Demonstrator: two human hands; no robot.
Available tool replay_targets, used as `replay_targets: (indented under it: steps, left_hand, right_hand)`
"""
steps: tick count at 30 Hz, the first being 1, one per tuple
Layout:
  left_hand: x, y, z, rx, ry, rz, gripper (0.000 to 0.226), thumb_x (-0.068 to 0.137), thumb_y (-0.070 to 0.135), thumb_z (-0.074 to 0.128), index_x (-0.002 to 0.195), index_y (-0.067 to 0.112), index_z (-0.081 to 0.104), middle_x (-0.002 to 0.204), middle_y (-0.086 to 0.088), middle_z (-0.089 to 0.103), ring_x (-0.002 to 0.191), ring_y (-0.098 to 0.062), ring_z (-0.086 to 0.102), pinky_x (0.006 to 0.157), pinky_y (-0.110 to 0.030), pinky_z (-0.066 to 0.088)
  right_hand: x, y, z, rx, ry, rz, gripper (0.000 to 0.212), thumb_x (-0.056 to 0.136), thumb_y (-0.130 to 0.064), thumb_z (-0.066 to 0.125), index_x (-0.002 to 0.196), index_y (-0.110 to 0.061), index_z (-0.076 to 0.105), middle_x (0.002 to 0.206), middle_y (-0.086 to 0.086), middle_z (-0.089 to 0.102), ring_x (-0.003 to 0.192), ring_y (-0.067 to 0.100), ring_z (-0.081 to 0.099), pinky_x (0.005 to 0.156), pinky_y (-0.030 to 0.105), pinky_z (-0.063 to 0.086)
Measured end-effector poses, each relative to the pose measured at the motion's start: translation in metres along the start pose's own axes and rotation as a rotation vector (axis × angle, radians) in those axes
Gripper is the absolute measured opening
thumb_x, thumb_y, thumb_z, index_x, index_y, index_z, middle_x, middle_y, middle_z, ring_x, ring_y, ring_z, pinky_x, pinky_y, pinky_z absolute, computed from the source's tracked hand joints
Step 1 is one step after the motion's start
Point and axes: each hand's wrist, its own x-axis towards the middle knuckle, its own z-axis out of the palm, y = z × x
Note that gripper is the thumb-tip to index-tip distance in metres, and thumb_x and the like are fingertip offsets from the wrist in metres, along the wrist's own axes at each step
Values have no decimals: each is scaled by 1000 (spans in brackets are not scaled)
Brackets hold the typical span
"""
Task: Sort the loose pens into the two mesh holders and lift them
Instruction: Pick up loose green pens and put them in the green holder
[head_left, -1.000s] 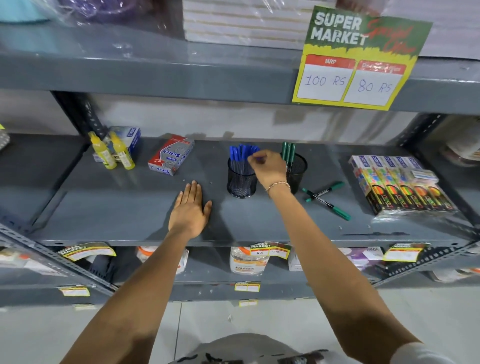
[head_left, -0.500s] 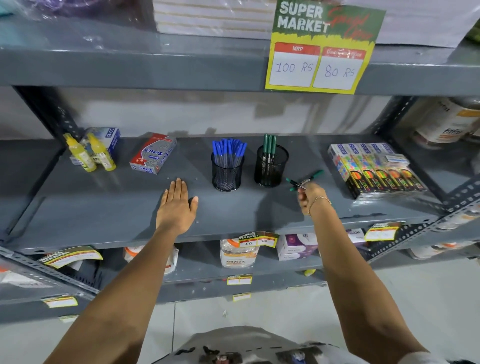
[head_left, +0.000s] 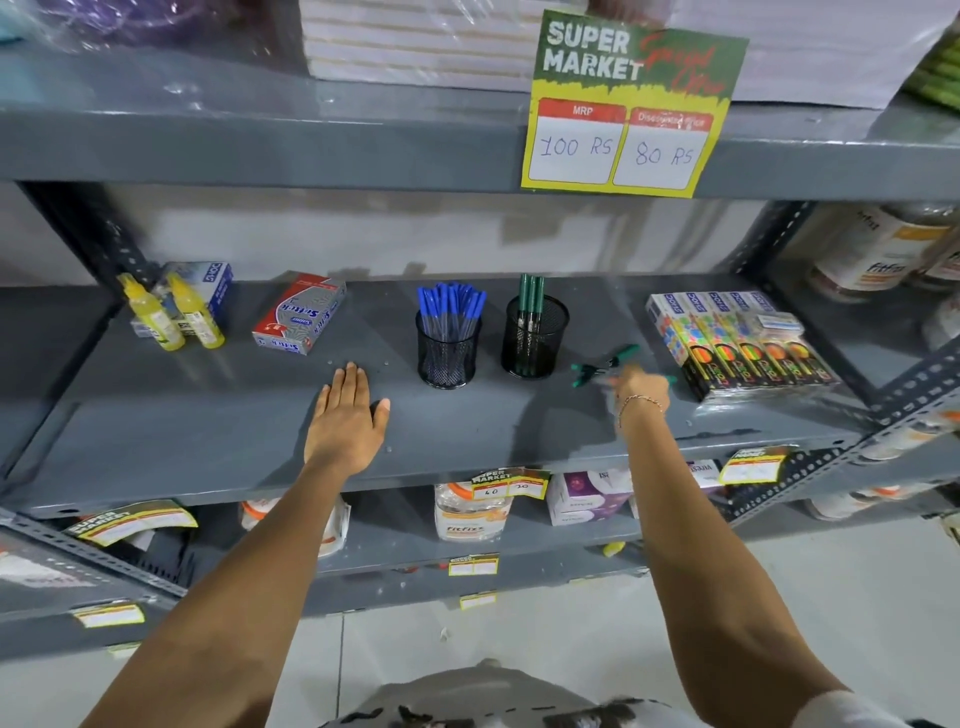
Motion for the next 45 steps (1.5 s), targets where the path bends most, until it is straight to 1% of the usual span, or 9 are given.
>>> replay_targets:
  steps: [3, 5, 7, 15, 22, 27, 31, 37, 45]
  left_hand:
    - [0, 1, 1, 3, 8, -3, 68, 99, 46, 13, 151, 4, 1, 162, -12, 1, 149, -23, -1, 121, -37, -1]
    - [2, 1, 2, -8, 11, -1, 67, 99, 45, 15, 151, 4, 3, 162, -12, 2, 149, -23, -1, 121, -37, -1]
    - [2, 1, 3, -13, 12, 1, 67, 99, 44, 16, 151, 3, 5, 162, -12, 3, 149, -23, 0, 121, -37, -1]
    - [2, -2, 4, -2, 20, 6, 68, 99, 45, 17, 151, 3, 6, 162, -12, 4, 149, -23, 1, 121, -37, 0]
    - [2, -1, 2, -24, 33, 9, 67, 99, 44, 18, 152, 4, 8, 162, -10, 5, 149, -22, 2, 121, -36, 0]
    - [1, -1, 2, -28, 33, 13, 67, 99, 45, 18, 152, 4, 8, 162, -10, 5, 149, -21, 1, 121, -36, -1]
    - [2, -3, 3, -24, 30, 15, 68, 99, 46, 16, 152, 5, 7, 162, -10, 5, 149, -22, 1, 122, -37, 0]
    - [3, -1, 4, -14, 18, 7, 68, 99, 45, 16, 151, 4, 4, 162, -11, 2, 149, -21, -1, 121, -36, -1]
    - [3, -1, 3, 7, 1, -5, 68, 99, 46, 13, 151, 5, 0, 162, -10, -2, 149, -21, -4, 121, -35, -3]
  right_hand:
    - [-12, -27, -8, -138, 147, -238, 41, 91, -37, 48, 106, -1, 61, 106, 20, 66, 98, 34, 62, 76, 35, 46]
    - [-20, -51, -6, -174, 140, -410, 37, 90, -39, 48, 75, -10, 65, 86, 17, 64, 82, 32, 61, 62, 28, 38]
    - [-32, -72, 1, -223, 150, -563, 48, 91, -42, 50, 52, -14, 49, 70, 13, 57, 68, 27, 53, 57, 26, 34]
    - [-43, -69, 45, -718, 107, -954, 41, 94, -46, 44, 89, -16, 70, 86, 14, 73, 87, 36, 66, 68, 35, 52]
    - [-30, -56, 57, -894, 13, -811, 40, 91, -42, 51, 80, -9, 69, 86, 16, 70, 85, 35, 67, 64, 34, 50]
    - [-30, -59, 52, -607, 94, -758, 39, 92, -40, 47, 81, -12, 72, 86, 19, 72, 86, 37, 66, 71, 37, 53]
    - [-10, -48, 31, -440, 204, -514, 38, 93, -35, 45, 94, -5, 69, 102, 23, 69, 95, 40, 64, 77, 40, 51]
    - [16, -31, 16, -664, 119, -270, 40, 91, -31, 49, 117, -3, 59, 121, 19, 62, 111, 37, 59, 87, 42, 49]
    - [15, -18, 29, -858, 38, -255, 33, 86, -32, 55, 103, -6, 65, 108, 15, 67, 100, 32, 65, 67, 33, 47]
